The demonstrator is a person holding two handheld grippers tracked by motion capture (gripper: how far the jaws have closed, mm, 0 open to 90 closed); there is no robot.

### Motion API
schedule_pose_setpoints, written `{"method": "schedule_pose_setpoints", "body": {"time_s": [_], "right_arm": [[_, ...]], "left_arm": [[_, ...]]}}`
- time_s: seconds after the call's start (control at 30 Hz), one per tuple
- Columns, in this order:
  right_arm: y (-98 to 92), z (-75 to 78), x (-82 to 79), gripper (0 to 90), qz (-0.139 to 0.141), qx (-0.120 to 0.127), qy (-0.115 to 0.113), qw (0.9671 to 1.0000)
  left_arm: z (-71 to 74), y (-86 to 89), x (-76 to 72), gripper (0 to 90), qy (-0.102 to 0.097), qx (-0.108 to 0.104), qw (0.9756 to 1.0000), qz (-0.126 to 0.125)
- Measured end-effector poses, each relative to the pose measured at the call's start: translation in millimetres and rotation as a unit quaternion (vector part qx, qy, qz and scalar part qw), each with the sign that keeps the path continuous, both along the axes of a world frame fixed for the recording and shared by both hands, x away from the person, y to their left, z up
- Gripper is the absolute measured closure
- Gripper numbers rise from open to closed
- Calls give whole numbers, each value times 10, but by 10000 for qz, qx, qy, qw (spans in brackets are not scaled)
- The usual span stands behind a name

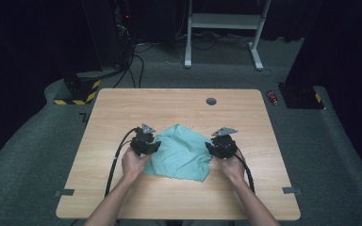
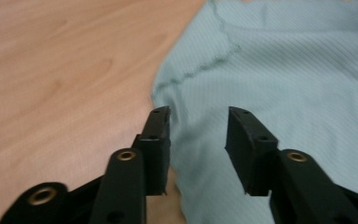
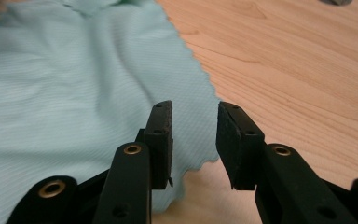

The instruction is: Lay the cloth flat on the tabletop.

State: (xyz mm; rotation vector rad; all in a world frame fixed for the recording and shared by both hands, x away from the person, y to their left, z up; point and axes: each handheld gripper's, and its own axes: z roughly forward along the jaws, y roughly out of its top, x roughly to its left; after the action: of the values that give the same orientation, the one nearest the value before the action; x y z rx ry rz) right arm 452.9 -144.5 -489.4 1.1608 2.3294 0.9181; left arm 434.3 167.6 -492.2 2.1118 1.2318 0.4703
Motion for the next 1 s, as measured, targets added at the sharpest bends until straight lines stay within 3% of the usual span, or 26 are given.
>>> {"method": "schedule_pose_setpoints", "body": {"time_s": [0.2, 0.27, 0.33, 0.4, 0.5, 0.63, 0.7, 0.77, 0.83, 0.9, 0.97, 1.0], "right_arm": [[30, -138, 170, 678, -140, -234, 262, 9993], [37, -170, 182, 731, -118, -309, 344, 9989], [33, -179, 190, 845, -80, -275, 412, 9987], [53, -175, 191, 900, -38, -489, 319, 9983], [33, -168, 216, 900, -45, -426, 402, 9983], [-25, -113, 312, 900, -236, -472, 327, 9981], [-49, -56, 356, 900, -261, -336, 374, 9984], [-27, -46, 343, 895, -124, -335, 413, 9985], [12, -73, 280, 718, -75, -373, 339, 9987], [29, -110, 255, 630, -164, -402, 317, 9986], [39, -164, 264, 624, -250, -443, 382, 9980], [31, -178, 266, 676, -249, -343, 376, 9984]], "left_arm": [[-52, 15, -338, 553, 98, 34, 9999, -121], [-106, 7, -390, 553, 137, 105, 9998, -126], [-150, 3, -403, 553, 164, 156, 9997, -120], [-198, 3, -419, 559, 84, 116, 9999, -89], [-211, 15, -445, 618, 8, 54, 10000, -81], [-207, 37, -476, 744, 5, 57, 9998, -179], [-204, 45, -489, 782, 31, 49, 9998, -200], [-195, 39, -513, 775, 61, 49, 9998, -199], [-183, 19, -573, 681, 13, -48, 9996, -264], [-171, -38, -636, 613, -58, -8, 9993, -361], [-174, -76, -646, 573, -43, 93, 9991, -401], [-181, -81, -642, 570, -14, 98, 9991, -403]]}}
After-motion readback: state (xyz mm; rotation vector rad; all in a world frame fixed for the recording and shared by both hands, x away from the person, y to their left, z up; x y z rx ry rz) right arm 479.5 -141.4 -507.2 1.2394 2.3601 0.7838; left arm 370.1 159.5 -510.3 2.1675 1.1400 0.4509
